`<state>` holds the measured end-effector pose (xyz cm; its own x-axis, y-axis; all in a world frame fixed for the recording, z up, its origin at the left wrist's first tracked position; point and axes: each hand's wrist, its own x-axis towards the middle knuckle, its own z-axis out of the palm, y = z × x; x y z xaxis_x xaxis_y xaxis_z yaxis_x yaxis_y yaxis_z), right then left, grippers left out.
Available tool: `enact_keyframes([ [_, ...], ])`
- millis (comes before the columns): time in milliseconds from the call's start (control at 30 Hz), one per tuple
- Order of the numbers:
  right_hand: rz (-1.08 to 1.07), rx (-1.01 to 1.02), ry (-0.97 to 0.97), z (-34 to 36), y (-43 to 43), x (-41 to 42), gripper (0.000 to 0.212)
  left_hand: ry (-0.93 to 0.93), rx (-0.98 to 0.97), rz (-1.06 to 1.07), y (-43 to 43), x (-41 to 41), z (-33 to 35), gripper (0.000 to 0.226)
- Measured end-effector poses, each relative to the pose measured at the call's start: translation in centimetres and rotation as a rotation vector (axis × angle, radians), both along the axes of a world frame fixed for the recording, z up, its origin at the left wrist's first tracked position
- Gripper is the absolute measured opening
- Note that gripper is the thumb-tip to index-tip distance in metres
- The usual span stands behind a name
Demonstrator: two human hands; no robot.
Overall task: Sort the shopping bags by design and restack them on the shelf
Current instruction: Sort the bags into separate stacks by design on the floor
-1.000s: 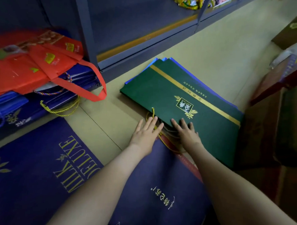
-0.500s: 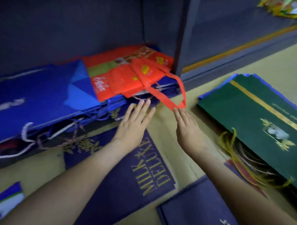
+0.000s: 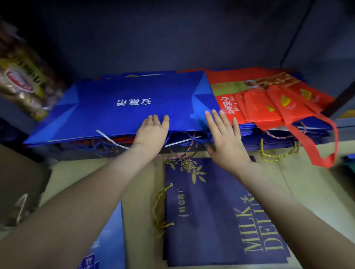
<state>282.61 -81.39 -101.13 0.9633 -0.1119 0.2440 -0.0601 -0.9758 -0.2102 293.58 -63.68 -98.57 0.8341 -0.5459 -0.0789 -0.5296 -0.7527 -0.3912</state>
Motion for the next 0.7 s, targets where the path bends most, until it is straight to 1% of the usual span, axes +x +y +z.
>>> enact_keyframes([
  [33, 0.02, -0.06, -0.001, 0.3, 0.8, 0.3, 0.087, -0.008, -0.002, -0.056, 0.7, -0.4, 0.1, 0.059],
  [100, 0.039, -0.18, 0.0, 1.7, 2.8, 0.9, 0.083, -0.106, -0.071, -0.256, 1.7, -1.4, 0.5, 0.051],
  [133, 0.055, -0.226, 0.022, 2.5, 4.0, 1.1, 0.08, -0.107, -0.103, -0.353, 2.1, -2.1, 1.1, 0.048],
  [200, 0.08, -0.256, 0.115, 4.0, 6.5, 1.5, 0.075, -0.137, -0.159, -0.507, 3.0, -3.3, 1.7, 0.043],
  [267, 0.059, -0.277, 0.234, 5.0, 8.2, 1.3, 0.074, -0.144, -0.241, -0.587, 3.8, -4.4, 2.3, 0.04],
  [333, 0.024, -0.343, 0.24, 6.0, 8.8, 0.0, 0.081, -0.066, -0.334, -0.542, 4.6, -5.8, 4.3, 0.038],
  [367, 0.014, -0.366, 0.222, 6.6, 8.6, -1.0, 0.082, -0.002, -0.384, -0.461, 5.3, -6.1, 5.2, 0.039],
  [400, 0.0, -0.381, 0.211, 7.3, 8.3, -2.1, 0.081, 0.055, -0.384, -0.334, 6.1, -6.1, 6.0, 0.046],
  [433, -0.014, -0.389, 0.2, 7.8, 8.0, -3.3, 0.08, 0.06, -0.386, -0.24, 7.3, -5.9, 6.5, 0.056],
  [467, -0.033, -0.396, 0.196, 8.5, 7.8, -4.5, 0.081, 0.032, -0.396, -0.204, 8.3, -5.8, 7.0, 0.059],
  [500, -0.054, -0.409, 0.213, 9.4, 7.8, -5.8, 0.082, 0.014, -0.388, -0.201, 9.0, -6.0, 7.7, 0.055],
  [533, -0.074, -0.41, 0.184, 10.5, 8.0, -7.0, 0.082, 0.0, -0.352, -0.256, 9.7, -6.3, 8.6, 0.051],
  [600, -0.071, -0.395, 0.15, 12.7, 8.2, -9.2, 0.073, -0.055, -0.321, -0.411, 10.5, -7.0, 9.7, 0.041],
  [667, -0.067, -0.341, 0.163, 14.5, 8.5, -10.8, 0.064, -0.173, -0.32, -0.553, 10.8, -8.6, 11.5, 0.024],
  [700, -0.076, -0.303, 0.151, 15.4, 8.8, -11.4, 0.062, -0.23, -0.359, -0.622, 10.6, -9.5, 12.1, 0.023],
])
